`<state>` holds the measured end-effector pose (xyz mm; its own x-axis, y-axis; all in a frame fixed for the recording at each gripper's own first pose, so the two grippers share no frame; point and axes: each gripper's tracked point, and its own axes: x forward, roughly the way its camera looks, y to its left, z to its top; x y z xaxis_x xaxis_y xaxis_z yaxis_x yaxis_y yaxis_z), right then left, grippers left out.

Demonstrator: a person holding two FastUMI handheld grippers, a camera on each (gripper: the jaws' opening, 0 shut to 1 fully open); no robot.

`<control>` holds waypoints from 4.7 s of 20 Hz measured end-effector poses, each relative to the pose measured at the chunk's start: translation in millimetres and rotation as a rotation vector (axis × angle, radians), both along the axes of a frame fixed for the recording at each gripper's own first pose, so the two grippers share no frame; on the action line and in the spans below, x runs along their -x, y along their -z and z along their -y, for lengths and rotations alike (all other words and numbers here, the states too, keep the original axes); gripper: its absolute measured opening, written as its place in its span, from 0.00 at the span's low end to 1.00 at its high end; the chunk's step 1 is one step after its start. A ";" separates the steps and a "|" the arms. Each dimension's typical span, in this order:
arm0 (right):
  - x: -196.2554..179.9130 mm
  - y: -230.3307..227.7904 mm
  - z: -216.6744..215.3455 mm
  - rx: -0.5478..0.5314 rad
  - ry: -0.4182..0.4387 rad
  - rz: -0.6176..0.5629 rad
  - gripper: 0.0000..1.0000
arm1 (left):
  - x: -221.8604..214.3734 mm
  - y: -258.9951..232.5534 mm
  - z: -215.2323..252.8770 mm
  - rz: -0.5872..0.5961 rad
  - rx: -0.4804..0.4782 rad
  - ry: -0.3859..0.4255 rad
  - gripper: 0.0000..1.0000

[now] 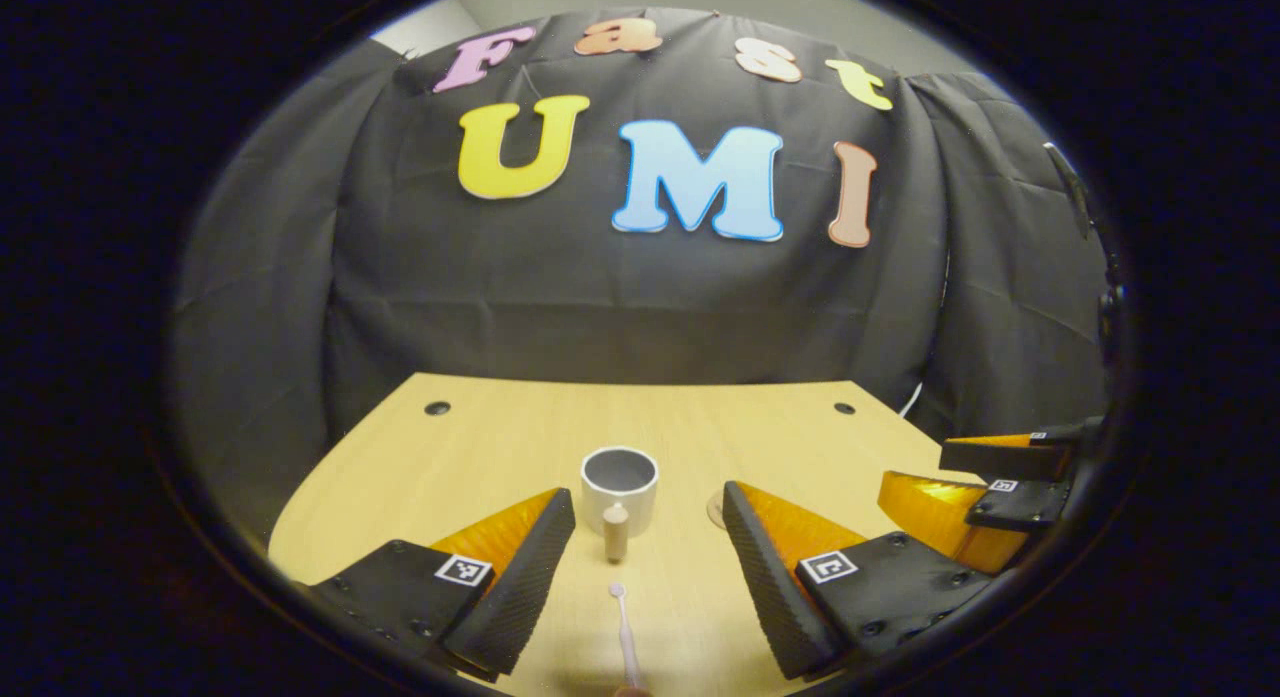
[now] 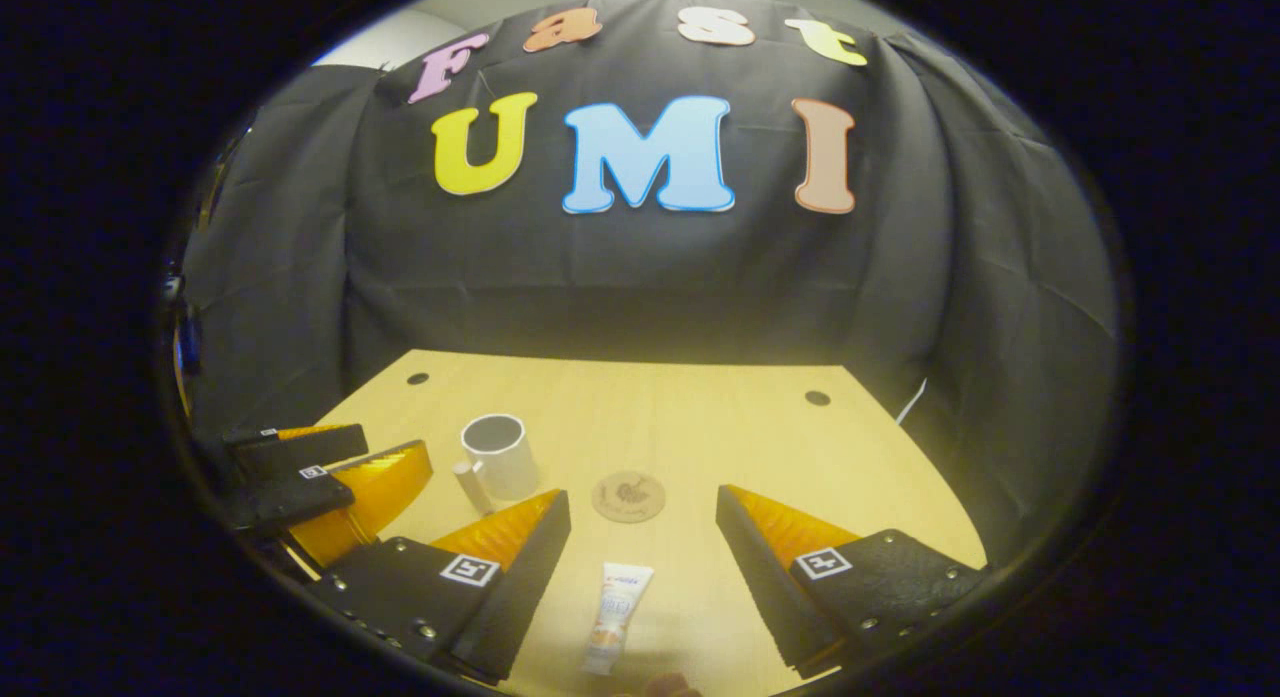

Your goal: Put the toothbrush and toothpaste on the desktop into the cup, then pick up the cup and place it on the coaster on the desktop.

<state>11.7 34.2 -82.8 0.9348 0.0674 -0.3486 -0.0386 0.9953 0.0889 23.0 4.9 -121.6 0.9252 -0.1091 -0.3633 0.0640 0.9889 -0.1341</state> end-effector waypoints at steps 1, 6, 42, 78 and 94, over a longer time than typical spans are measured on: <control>0.2 7.4 -3.0 -0.008 -0.008 -0.030 0.92 | -0.6 12.2 -1.1 -0.039 -0.006 -0.005 1.00; 6.1 51.2 -8.7 -0.037 -0.032 -0.210 0.92 | 1.3 70.0 0.0 -0.241 -0.055 0.007 1.00; 25.8 198.7 -25.4 -0.003 -0.058 -0.786 0.50 | 61.7 229.1 5.5 -0.905 -0.095 0.006 0.39; -9.4 90.5 -34.3 -0.146 -0.165 -0.335 0.17 | -29.0 -3.7 -57.2 -0.065 0.118 -0.053 0.11; -47.4 42.1 -55.7 -0.187 -0.157 -0.251 0.17 | -135.8 -22.3 -58.3 0.215 0.194 0.051 0.11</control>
<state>59.1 90.0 -124.9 0.7949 0.2876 -0.5342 -0.1436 0.9447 0.2950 158.7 63.2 -99.3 0.9703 -0.2057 -0.1276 0.1603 0.9410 -0.2981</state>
